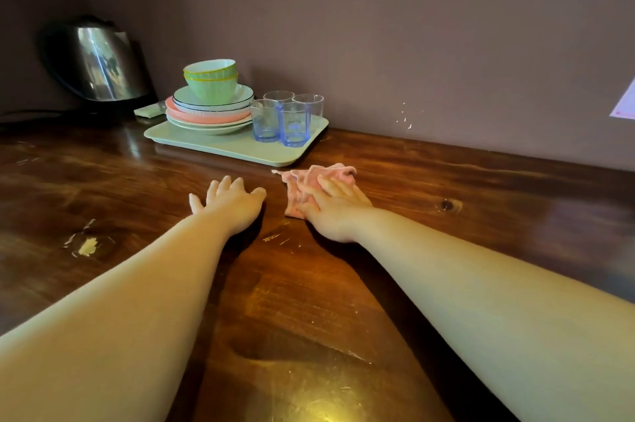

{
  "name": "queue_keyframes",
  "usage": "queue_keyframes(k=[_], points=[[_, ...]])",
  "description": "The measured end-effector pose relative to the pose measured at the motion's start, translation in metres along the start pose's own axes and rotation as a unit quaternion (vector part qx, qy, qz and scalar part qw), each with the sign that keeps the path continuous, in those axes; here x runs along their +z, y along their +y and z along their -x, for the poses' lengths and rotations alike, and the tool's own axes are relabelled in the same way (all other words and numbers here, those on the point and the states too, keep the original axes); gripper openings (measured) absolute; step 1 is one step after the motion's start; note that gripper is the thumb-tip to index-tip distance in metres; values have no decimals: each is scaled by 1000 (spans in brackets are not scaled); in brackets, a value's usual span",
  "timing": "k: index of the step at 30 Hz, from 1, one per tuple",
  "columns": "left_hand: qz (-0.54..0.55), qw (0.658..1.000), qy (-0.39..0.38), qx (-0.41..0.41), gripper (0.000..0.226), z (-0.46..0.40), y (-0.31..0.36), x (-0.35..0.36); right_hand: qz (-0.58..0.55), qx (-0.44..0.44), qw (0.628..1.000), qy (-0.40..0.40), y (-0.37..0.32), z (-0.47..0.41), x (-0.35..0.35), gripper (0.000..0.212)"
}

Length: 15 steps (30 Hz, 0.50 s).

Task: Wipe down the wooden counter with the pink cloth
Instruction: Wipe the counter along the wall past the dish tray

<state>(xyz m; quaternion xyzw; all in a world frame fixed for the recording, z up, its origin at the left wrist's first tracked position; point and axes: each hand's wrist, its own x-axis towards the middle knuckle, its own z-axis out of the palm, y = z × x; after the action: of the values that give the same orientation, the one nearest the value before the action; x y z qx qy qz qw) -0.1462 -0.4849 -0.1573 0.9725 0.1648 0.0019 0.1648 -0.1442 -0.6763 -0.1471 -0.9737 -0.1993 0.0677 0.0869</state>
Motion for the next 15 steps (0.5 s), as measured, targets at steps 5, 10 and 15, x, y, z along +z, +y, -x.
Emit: queue_keyframes(k=[5, 10, 15], points=[[-7, 996, 83, 41, 54, 22, -38, -26, 8, 2, 1000, -25, -12, 12, 11, 58], [-45, 998, 46, -25, 59, 60, -53, -11, 10, 10, 1000, -19, -19, 12, 7, 56], [-51, 995, 81, -9, 61, 77, -55, 7, 22, 1, 1000, -20, -25, 20, 14, 56]])
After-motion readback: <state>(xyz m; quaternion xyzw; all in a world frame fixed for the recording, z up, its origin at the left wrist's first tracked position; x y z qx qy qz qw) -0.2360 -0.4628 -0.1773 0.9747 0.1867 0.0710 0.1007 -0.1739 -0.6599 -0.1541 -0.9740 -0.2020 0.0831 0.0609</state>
